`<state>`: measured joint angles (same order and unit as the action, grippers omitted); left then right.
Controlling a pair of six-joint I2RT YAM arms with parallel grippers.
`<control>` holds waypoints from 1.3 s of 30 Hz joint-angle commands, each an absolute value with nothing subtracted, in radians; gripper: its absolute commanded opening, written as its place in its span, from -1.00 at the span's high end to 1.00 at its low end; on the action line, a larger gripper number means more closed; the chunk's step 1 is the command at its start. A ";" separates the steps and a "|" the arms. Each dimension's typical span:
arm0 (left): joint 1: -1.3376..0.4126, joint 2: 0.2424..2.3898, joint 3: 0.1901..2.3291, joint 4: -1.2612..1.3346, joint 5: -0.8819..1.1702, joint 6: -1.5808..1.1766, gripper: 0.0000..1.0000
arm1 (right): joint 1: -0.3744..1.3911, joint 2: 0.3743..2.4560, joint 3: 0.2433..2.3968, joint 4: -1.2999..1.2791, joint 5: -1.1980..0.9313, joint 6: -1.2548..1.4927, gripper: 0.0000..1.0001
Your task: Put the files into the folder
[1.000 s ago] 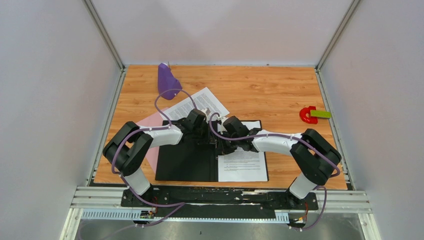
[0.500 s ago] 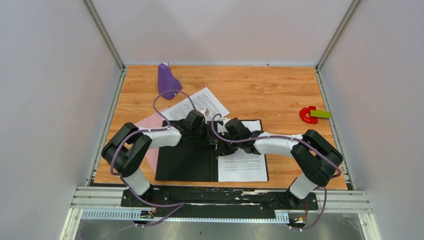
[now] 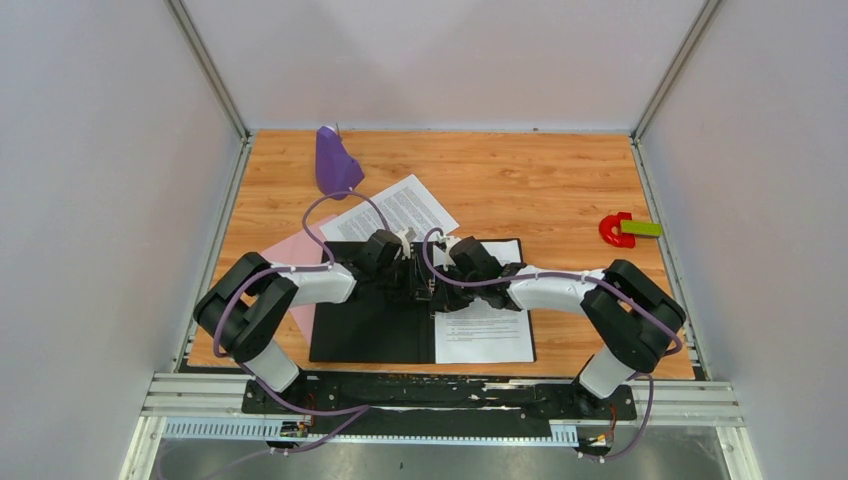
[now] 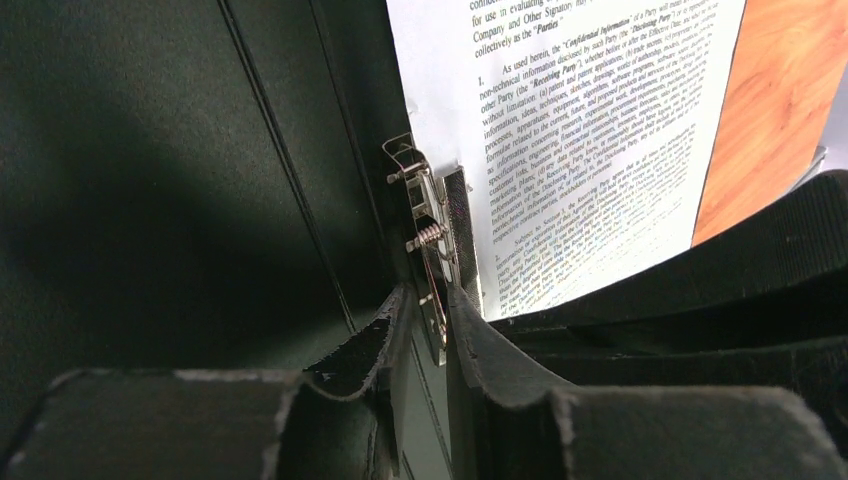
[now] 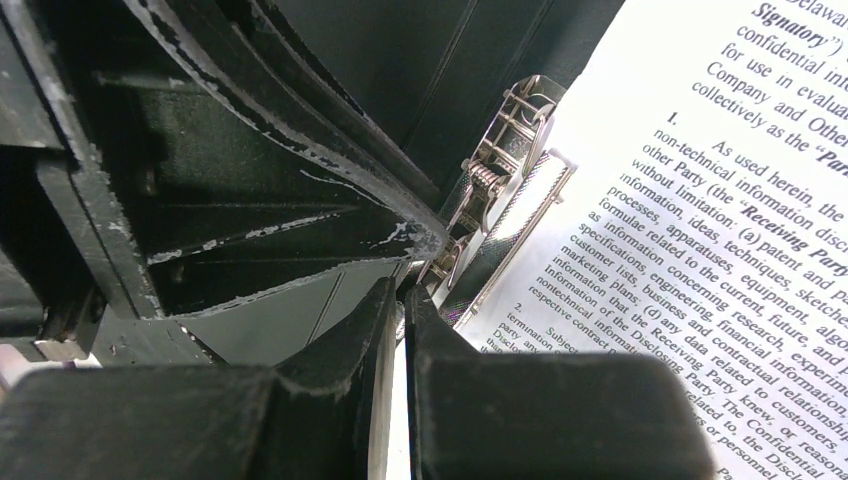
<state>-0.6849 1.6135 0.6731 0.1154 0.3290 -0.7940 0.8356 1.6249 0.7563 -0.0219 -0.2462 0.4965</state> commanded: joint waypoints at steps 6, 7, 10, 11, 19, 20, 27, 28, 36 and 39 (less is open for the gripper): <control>-0.692 1.628 0.610 0.076 0.288 -0.790 0.60 | 0.841 1.693 0.693 -0.172 -0.084 0.458 0.91; -0.692 1.642 0.608 0.071 0.285 -0.789 0.62 | 0.840 1.687 0.696 -0.176 -0.084 0.459 0.89; -0.693 1.667 0.601 0.044 0.248 -0.781 0.75 | 0.839 1.667 0.709 -0.187 -0.081 0.455 0.83; -0.692 1.669 0.596 0.030 0.233 -0.777 0.78 | 0.839 1.664 0.713 -0.189 -0.081 0.454 0.82; -0.692 1.739 0.592 0.038 0.228 -0.773 1.00 | 0.836 1.648 0.751 -0.217 -0.095 0.450 0.74; -0.692 1.749 0.592 0.041 0.228 -0.772 1.00 | 0.836 1.642 0.754 -0.220 -0.095 0.450 0.74; -0.692 1.751 0.607 0.005 0.181 -0.751 1.00 | 0.830 1.607 0.762 -0.236 -0.103 0.448 0.90; -0.692 1.751 0.609 -0.018 0.178 -0.749 1.00 | 0.831 1.606 0.762 -0.238 -0.104 0.447 0.94; -0.692 1.740 0.612 -0.047 0.159 -0.742 1.00 | 0.831 1.665 0.708 -0.242 -0.081 0.454 1.00; -0.692 1.723 0.622 -0.053 0.178 -0.736 0.89 | 0.831 1.687 0.690 -0.238 -0.063 0.458 1.00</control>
<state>-0.6880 1.6627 0.6689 0.1883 0.3565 -0.8246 0.8379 1.6028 0.7673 -0.0834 -0.1734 0.4904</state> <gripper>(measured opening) 0.113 0.014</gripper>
